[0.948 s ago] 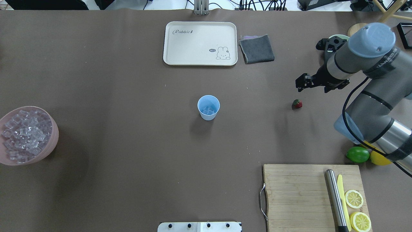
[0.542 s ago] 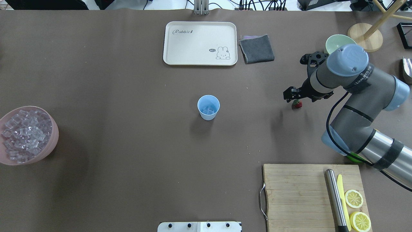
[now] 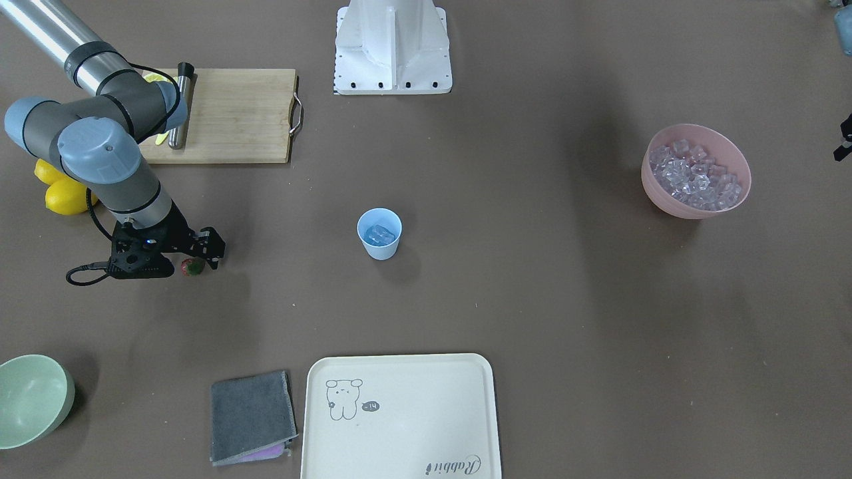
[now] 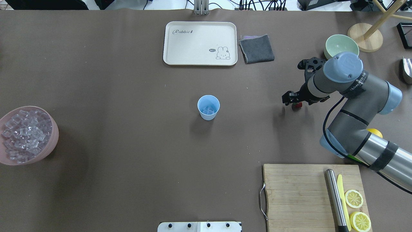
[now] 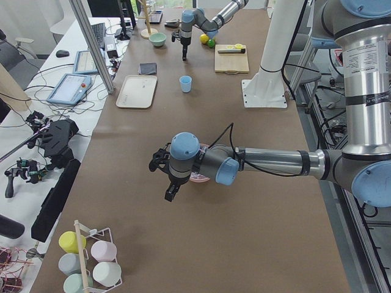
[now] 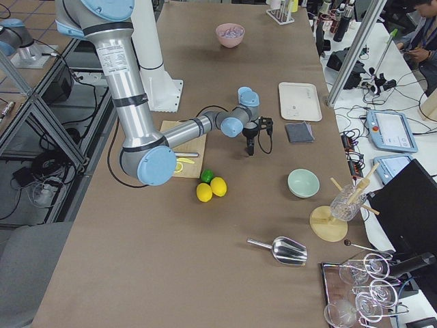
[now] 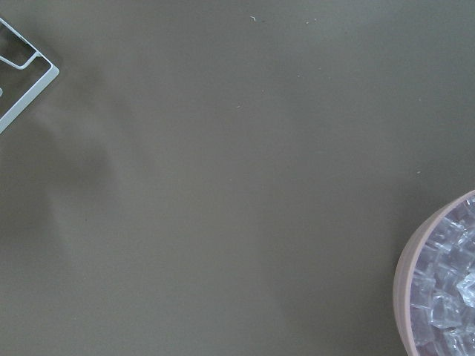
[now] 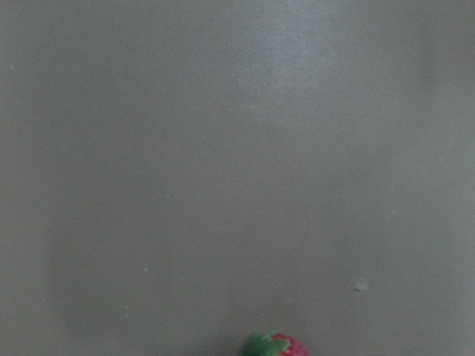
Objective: Put ice and strawberries in cup
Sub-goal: 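Reach the right gripper down and grasp the red strawberry, then carry the strawberry over the light-blue cup and release it inside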
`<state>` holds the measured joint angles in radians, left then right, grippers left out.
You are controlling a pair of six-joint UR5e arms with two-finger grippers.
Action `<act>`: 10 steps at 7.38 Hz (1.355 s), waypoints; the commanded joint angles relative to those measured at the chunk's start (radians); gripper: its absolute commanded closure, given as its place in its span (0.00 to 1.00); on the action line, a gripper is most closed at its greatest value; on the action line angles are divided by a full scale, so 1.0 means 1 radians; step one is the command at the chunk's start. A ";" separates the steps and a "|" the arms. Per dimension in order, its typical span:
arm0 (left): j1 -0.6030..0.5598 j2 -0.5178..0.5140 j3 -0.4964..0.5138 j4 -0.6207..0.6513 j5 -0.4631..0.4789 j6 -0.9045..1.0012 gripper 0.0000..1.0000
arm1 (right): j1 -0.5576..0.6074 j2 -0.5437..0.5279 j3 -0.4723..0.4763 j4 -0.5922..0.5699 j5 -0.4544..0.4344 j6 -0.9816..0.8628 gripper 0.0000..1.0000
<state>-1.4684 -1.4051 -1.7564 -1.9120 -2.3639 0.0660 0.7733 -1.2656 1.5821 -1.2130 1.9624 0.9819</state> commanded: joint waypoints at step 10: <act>0.000 -0.002 -0.002 -0.001 -0.002 0.000 0.01 | -0.123 0.452 0.085 -0.480 -0.100 0.116 1.00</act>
<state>-1.4680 -1.4060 -1.7567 -1.9129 -2.3654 0.0659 0.6906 -0.9043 1.6790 -1.5971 1.8930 1.0722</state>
